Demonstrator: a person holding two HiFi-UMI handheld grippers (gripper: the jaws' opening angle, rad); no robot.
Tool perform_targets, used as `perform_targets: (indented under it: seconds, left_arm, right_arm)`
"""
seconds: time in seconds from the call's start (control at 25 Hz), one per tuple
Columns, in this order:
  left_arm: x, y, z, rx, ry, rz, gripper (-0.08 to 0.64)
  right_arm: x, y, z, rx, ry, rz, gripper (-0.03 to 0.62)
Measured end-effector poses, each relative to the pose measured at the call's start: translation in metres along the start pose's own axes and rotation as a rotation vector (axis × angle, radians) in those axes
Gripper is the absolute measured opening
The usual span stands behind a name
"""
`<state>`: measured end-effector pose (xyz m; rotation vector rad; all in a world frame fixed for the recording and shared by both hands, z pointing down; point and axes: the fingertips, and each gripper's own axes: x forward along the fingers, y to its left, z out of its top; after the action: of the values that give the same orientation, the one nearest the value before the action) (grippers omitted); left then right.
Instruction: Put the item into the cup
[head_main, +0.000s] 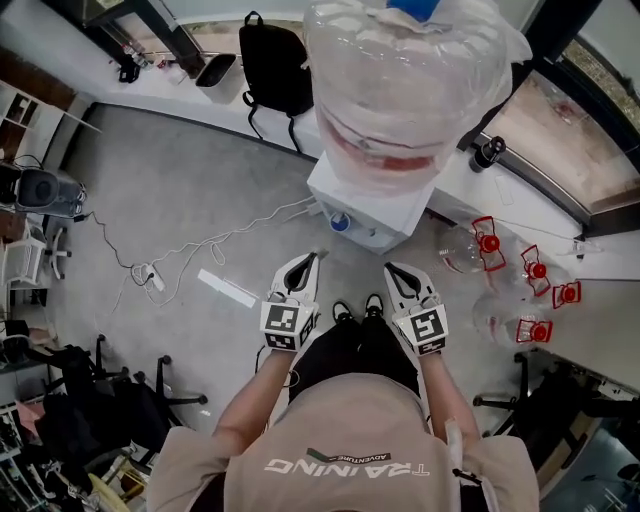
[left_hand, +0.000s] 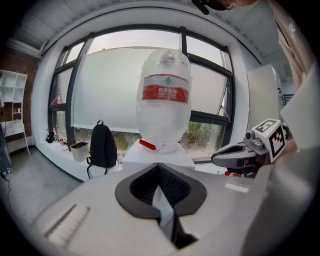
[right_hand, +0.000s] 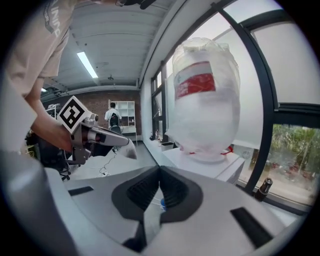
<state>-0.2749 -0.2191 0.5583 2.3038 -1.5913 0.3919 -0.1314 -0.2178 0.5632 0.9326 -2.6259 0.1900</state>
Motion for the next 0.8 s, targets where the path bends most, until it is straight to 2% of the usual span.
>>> perform_targets:
  seconds: [0.28,0.4,0.52,0.8]
  left_arm:
    - [0.052,-0.001,-0.060,-0.006,0.060,-0.003,0.006]
    - [0.077,0.004,-0.094,0.012,0.082,-0.003,0.006]
    - [0.103,0.009,-0.131,-0.004,0.102,-0.009,0.006]
    - [0.163,0.025,-0.202,-0.004,0.171,-0.012,0.006]
  right_arm:
    - [0.035,0.005,-0.062,0.033,0.026,0.043,0.011]
    - [0.052,0.006,-0.084,0.038,0.014,0.043,0.011]
    - [0.064,0.006,-0.105,0.033,-0.002,0.041,0.011]
    - [0.082,0.003,-0.159,0.106,0.005,0.022,0.011]
